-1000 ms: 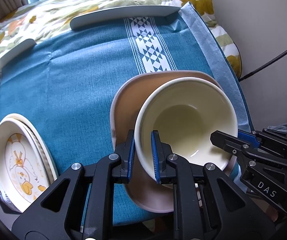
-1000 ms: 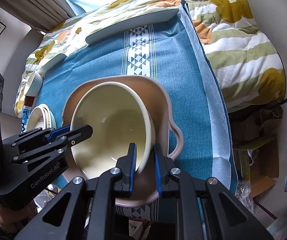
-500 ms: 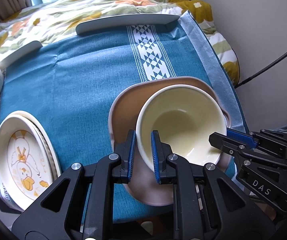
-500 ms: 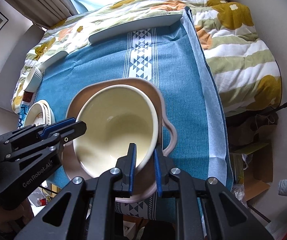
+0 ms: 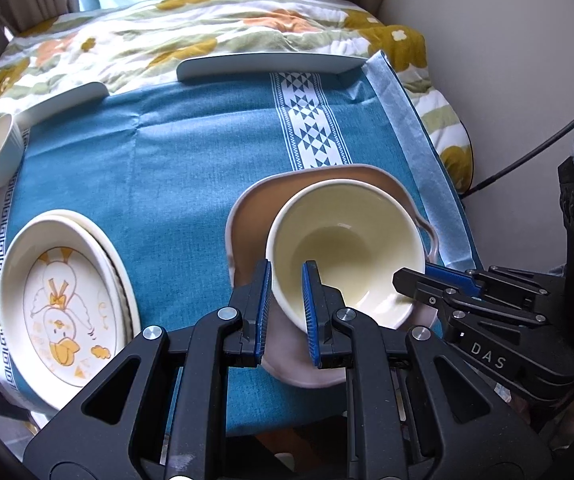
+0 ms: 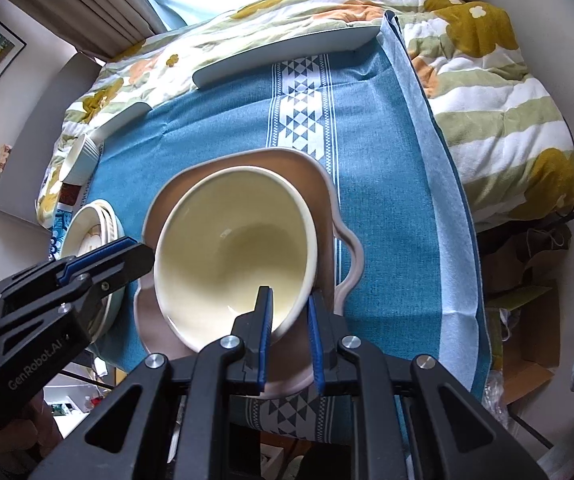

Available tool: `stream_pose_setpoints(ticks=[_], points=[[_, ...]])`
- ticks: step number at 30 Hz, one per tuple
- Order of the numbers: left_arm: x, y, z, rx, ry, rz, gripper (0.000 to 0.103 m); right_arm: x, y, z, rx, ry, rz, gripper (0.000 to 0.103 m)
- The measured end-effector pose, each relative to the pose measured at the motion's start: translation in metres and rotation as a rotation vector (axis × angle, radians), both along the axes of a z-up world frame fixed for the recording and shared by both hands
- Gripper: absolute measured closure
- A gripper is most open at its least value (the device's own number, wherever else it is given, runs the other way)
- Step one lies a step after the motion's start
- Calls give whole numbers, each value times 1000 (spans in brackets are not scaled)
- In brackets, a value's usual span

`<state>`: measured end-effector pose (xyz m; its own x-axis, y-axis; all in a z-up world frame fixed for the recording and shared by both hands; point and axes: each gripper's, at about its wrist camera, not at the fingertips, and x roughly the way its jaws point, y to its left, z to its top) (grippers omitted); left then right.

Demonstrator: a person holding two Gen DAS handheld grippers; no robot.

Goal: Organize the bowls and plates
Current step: 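Open the right gripper and lift away from the cream bowl, then reach the right gripper to the small white bowl rim and close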

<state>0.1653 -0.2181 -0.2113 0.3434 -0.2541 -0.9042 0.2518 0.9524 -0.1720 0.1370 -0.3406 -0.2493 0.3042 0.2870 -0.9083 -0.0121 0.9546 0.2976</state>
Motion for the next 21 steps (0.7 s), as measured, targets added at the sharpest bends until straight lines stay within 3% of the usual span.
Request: stream_pose_setpoints(ticks=[9,14,19,20,21], points=[[-1,8,13,3,-10,15,89,4,12,7,-101,71,102,85],[-4,20,38,3,-41,43,89,3,10,23,-112,71,133,84],[-13,57,84,-8,-149,134,85,-1,8,68,-45,-68,146,80],[-15,68,96,-7,-180,160,82,1,11,80,-27,-116,155,77],[-18,79,108,-4,-215,192,67,3,15,93,-10,-167,169,63]])
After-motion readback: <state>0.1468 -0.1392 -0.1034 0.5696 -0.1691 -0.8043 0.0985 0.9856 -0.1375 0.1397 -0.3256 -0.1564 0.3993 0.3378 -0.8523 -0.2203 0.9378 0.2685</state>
